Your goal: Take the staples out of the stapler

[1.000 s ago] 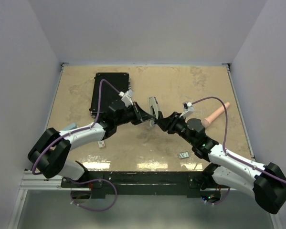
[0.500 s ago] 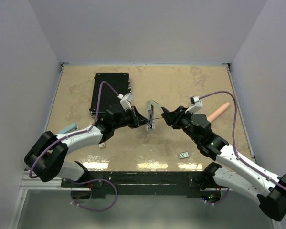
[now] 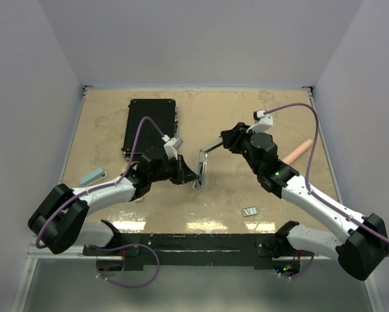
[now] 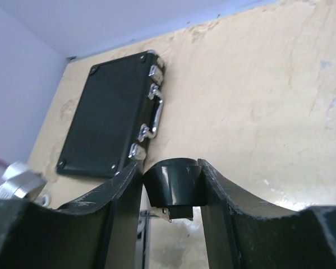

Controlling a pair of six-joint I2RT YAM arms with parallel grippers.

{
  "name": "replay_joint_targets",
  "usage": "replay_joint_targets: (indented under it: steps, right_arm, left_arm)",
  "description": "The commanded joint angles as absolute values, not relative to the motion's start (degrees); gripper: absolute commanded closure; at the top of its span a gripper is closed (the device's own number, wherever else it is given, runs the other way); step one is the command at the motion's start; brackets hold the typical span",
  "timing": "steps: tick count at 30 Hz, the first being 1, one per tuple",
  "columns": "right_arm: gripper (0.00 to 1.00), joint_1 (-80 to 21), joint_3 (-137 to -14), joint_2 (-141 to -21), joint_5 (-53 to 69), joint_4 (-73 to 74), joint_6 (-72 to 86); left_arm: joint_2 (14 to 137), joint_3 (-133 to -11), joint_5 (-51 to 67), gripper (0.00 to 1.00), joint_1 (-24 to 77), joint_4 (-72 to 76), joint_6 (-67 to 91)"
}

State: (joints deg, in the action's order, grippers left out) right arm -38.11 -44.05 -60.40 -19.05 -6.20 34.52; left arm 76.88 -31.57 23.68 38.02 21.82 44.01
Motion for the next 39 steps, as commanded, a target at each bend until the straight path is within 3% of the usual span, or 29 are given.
replay_joint_targets:
  steps: [1, 17, 27, 39]
  right_arm:
    - [0.53, -36.65, -47.98, -64.33, -20.66, -13.27, 29.36]
    - [0.37, -32.26, -51.85, -79.71, -6.07, -18.89, 27.60]
    - [0.36, -28.84, -54.14, -88.50, 2.63, -24.25, 29.53]
    - [0.35, -25.58, -52.82, -90.62, 8.70, -26.01, 31.20]
  left_arm:
    - [73.13, -32.26, 30.32, 1.00, 39.55, 25.84, 35.43]
    - [73.48, -37.70, 17.50, 1.00, 41.83, 19.43, 17.86]
    - [78.83, -45.44, 3.10, 1.00, 46.05, 9.94, 4.40]
    - [84.11, -49.04, -20.36, 1.00, 53.08, 3.87, -4.30]
